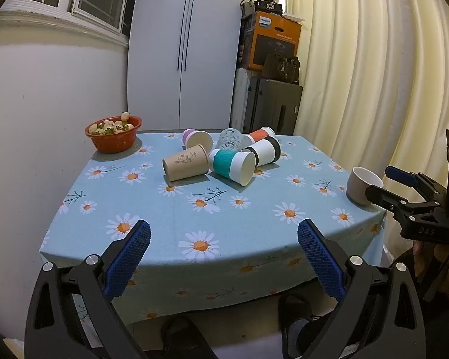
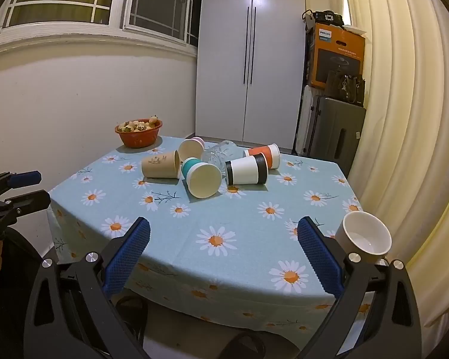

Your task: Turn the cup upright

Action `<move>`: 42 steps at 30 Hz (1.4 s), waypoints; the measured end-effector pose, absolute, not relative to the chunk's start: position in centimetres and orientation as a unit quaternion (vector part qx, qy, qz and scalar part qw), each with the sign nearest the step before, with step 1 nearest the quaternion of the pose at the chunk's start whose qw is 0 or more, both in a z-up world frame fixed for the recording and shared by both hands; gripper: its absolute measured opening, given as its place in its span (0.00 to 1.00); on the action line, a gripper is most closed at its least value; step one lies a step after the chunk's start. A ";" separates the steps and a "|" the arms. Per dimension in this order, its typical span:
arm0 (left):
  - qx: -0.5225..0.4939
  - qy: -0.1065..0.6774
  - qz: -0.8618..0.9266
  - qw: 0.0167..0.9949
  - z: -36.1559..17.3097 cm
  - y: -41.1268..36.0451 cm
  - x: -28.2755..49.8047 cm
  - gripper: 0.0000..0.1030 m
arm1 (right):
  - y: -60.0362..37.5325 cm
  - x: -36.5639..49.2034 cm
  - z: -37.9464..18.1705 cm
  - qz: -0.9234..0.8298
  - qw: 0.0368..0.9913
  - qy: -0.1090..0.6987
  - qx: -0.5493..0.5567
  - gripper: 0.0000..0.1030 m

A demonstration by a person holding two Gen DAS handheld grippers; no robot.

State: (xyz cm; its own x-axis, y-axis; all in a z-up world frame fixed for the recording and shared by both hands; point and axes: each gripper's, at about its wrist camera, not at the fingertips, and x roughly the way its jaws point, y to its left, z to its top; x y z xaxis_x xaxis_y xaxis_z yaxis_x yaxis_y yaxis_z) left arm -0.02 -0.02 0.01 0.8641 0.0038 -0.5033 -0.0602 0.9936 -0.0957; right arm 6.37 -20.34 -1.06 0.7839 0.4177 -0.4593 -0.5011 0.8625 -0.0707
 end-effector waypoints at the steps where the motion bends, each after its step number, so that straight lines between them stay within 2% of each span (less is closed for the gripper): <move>1: -0.053 0.261 0.017 0.964 0.0 0.0 0.0 0.94 | -20.3 6.4 -1.1 0.244 0.940 0.219 -0.095 0.95; 42: -0.051 0.264 0.016 0.963 0.0 -0.2 -0.1 0.94 | -20.4 6.3 -1.4 0.243 0.939 0.224 -0.095 0.95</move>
